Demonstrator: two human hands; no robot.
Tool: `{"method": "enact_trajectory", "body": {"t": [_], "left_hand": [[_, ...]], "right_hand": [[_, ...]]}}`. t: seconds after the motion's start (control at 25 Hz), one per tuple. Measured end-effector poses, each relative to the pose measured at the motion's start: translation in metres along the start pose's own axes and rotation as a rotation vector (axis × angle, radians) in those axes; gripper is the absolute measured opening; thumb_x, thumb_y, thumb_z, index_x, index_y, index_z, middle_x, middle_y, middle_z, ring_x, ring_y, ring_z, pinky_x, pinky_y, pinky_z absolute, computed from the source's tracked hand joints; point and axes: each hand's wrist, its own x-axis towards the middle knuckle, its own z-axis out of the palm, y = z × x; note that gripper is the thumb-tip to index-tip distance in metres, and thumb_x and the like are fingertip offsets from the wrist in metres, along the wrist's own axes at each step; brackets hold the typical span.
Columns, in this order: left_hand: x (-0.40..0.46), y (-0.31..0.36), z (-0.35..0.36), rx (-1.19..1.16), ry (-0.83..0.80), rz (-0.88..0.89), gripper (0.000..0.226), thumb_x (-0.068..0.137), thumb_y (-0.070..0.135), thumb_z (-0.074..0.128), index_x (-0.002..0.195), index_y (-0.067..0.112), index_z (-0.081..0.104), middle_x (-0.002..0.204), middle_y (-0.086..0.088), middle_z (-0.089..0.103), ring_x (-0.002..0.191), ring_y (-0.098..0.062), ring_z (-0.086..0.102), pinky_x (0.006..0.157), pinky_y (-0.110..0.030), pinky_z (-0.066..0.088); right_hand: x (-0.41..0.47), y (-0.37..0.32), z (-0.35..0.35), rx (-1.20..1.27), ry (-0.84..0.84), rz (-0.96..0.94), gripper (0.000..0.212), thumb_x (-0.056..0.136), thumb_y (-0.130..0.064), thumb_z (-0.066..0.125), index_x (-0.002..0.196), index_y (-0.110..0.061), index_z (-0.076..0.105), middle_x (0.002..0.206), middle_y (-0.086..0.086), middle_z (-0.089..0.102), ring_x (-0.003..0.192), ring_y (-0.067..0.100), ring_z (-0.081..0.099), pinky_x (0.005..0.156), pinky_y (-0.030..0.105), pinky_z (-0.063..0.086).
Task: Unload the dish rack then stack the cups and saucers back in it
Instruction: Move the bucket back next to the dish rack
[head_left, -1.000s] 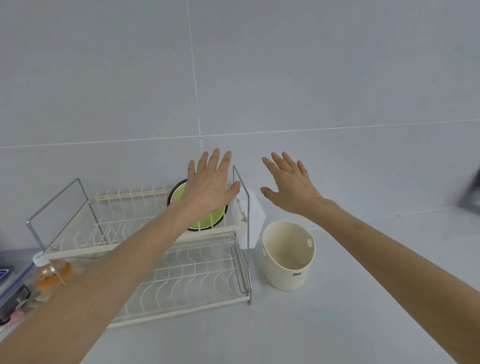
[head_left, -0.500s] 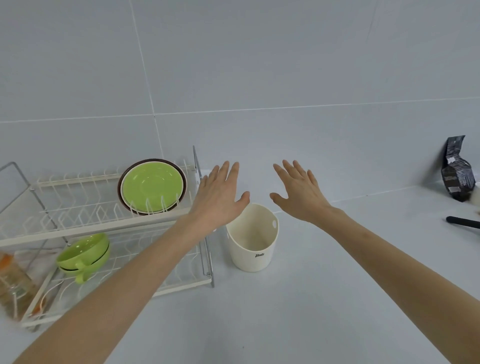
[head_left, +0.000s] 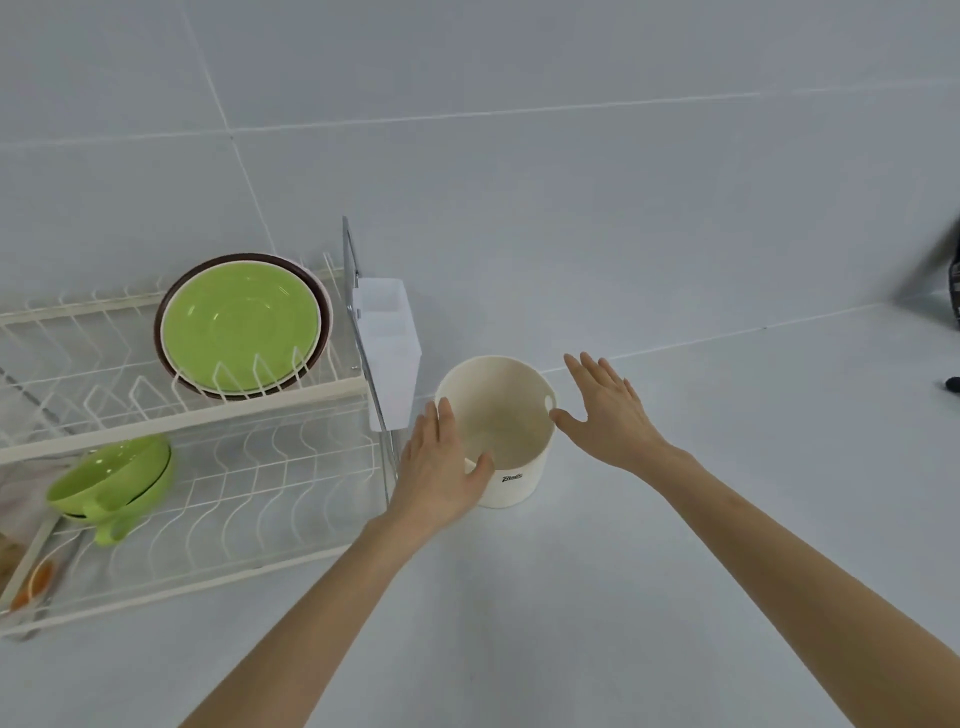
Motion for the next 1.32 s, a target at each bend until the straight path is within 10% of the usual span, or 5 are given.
{"method": "enact_trajectory", "body": {"t": [0.32, 0.48, 0.8, 1.12, 1.32], "left_hand": [[0.033, -0.026, 0.036, -0.446, -0.028, -0.211, 0.065, 0.092, 0.025, 0.047, 0.144, 0.007, 0.013, 0.151, -0.004, 0.030, 0.135, -0.018, 0.033, 0.099, -0.018, 0.028], [0.047, -0.031, 0.041, -0.591, 0.034, -0.234, 0.049, 0.092, 0.011, 0.044, 0.138, 0.017, 0.029, 0.121, 0.010, 0.044, 0.113, -0.006, 0.042, 0.076, -0.007, 0.028], [0.047, -0.031, 0.041, -0.671, 0.032, -0.281, 0.051, 0.091, 0.008, 0.038, 0.139, 0.024, 0.031, 0.111, 0.011, 0.052, 0.108, -0.011, 0.050, 0.085, -0.019, 0.031], [0.003, -0.028, 0.035, -0.660, 0.009, -0.256, 0.051, 0.089, 0.009, 0.040, 0.138, 0.024, 0.036, 0.115, 0.008, 0.058, 0.107, -0.009, 0.053, 0.083, -0.020, 0.036], [-0.056, -0.037, 0.025, -0.716, 0.001, -0.243, 0.051, 0.088, 0.008, 0.043, 0.136, 0.026, 0.039, 0.111, 0.013, 0.056, 0.103, -0.006, 0.053, 0.062, 0.005, 0.040]], "right_hand": [[0.042, 0.023, 0.054, 0.401, -0.138, 0.180, 0.067, 0.093, -0.030, 0.045, 0.149, -0.019, 0.009, 0.155, 0.002, 0.025, 0.142, 0.022, 0.027, 0.110, 0.031, 0.026], [0.053, 0.024, 0.067, 0.541, -0.077, 0.250, 0.043, 0.096, -0.024, 0.033, 0.139, -0.022, 0.034, 0.117, 0.001, 0.056, 0.117, 0.025, 0.051, 0.083, 0.027, 0.035], [0.051, 0.023, 0.072, 0.601, 0.001, 0.263, 0.029, 0.097, -0.021, 0.029, 0.111, -0.013, 0.053, 0.072, -0.004, 0.046, 0.067, 0.011, 0.043, 0.058, 0.020, 0.034], [-0.005, 0.014, 0.056, 0.589, 0.044, 0.255, 0.019, 0.097, -0.021, 0.032, 0.086, -0.019, 0.048, 0.063, -0.012, 0.039, 0.060, 0.003, 0.041, 0.055, 0.018, 0.029], [-0.061, -0.004, 0.056, 0.600, 0.041, 0.237, 0.019, 0.097, -0.021, 0.034, 0.088, -0.022, 0.051, 0.064, -0.015, 0.043, 0.064, 0.001, 0.044, 0.058, 0.015, 0.033]]}}
